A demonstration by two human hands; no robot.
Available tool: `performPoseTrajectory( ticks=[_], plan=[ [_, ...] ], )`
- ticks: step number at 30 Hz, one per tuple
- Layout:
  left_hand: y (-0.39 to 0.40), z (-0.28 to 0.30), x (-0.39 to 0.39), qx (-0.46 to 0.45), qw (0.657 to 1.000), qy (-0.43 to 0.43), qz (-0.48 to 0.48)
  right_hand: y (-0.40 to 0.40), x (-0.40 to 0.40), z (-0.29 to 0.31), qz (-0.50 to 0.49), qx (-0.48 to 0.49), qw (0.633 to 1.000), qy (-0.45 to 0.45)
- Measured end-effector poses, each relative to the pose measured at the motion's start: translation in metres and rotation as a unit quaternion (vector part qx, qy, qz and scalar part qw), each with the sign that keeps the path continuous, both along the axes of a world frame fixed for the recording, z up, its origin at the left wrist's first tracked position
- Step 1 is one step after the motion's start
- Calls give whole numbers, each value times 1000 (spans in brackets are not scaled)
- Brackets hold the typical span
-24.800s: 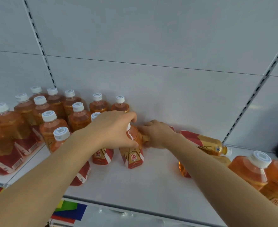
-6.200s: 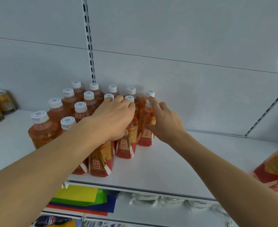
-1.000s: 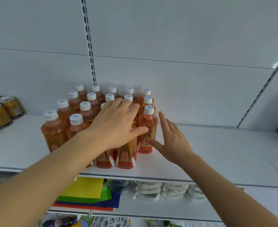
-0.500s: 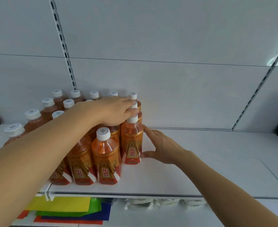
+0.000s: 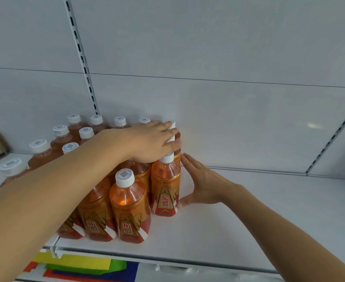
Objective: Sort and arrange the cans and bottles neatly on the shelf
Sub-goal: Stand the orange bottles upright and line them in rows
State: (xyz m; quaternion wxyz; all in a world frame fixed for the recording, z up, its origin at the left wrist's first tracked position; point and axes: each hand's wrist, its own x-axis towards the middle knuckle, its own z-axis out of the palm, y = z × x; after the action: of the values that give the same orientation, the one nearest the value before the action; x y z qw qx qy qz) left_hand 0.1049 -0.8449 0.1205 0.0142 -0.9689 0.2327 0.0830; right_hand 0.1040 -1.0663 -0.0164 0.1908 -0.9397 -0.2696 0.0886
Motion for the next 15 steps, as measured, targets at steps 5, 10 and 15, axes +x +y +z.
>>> performPoseTrajectory(
  ticks=[5, 10, 15],
  plan=[
    [1, -2, 1, 1, 1000, 9, 3, 1, 7, -3, 22, 21, 999, 20],
    [-1, -2, 1, 2, 1000, 11, 7, 1, 9, -5, 25, 34, 999, 21],
    [5, -1, -1, -45, 999, -14, 11, 0, 4, 2, 24, 17, 1000, -2]
  ],
)
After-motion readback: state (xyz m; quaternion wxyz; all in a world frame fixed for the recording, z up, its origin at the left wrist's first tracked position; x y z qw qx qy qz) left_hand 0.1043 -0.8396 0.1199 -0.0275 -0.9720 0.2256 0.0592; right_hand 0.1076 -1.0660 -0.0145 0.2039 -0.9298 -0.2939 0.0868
